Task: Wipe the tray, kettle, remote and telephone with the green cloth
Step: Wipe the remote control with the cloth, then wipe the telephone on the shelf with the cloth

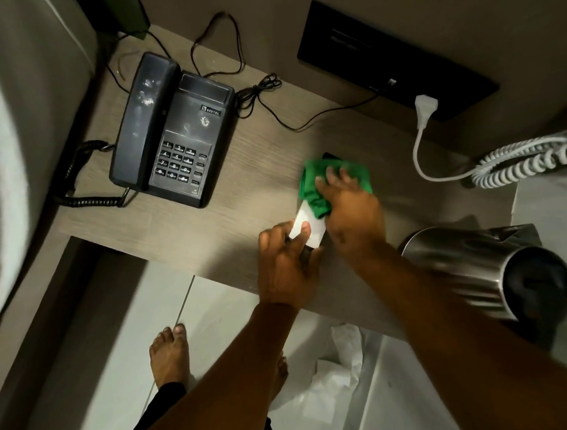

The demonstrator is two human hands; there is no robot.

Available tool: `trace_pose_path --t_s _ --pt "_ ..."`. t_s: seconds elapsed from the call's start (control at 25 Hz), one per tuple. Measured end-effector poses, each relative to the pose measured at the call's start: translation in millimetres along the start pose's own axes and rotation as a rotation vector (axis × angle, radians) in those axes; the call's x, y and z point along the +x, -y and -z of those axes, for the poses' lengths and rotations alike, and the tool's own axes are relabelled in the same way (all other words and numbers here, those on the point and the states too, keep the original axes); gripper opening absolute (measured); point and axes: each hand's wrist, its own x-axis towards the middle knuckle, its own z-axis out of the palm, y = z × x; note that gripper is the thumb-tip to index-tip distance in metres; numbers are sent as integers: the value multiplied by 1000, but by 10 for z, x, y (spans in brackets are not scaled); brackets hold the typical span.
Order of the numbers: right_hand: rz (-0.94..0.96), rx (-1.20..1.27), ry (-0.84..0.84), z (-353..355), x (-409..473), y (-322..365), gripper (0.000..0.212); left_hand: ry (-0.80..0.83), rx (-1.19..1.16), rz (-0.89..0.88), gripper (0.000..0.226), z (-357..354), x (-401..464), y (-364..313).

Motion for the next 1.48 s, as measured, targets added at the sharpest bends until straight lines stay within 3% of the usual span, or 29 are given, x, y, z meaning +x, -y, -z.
trace_pose_path --t_s 0.2,0.28,0.4,0.56,0.68,0.8,0.92,1.04,1.28,1.48 --pt "3 136 1 -152 -443 95 54 72 -8 55 33 39 -1 -42" --pt "-36 202 -54 -51 -371 112 51 130 -5 39 43 100 -3 -59" --pt "-190 366 -179 218 -287 158 29 199 -48 -26 59 418 -51 68" --pt "-446 692 -128 618 -116 365 33 -46 -47 162 96 1123 -12 580" --pt "-331 544 -126 706 232 842 28 -120 40 365 139 1548 300 852" --pt "-90 187 -223 671 801 1445 53 -112 100 374 156 1648 691 934" --pt "116 -63 -166 458 1231 1875 58 -121 75 358 156 1617 878 991" --pt "102 -189 -44 51 1268 2099 65 -138 75 366 152 1596 938 1059" --pt "88 -105 -81 -150 1091 2154 75 -100 58 380 143 1625 966 1064" --pt "186 -104 56 -311 435 2137 76 -87 79 385 125 1616 983 1067"
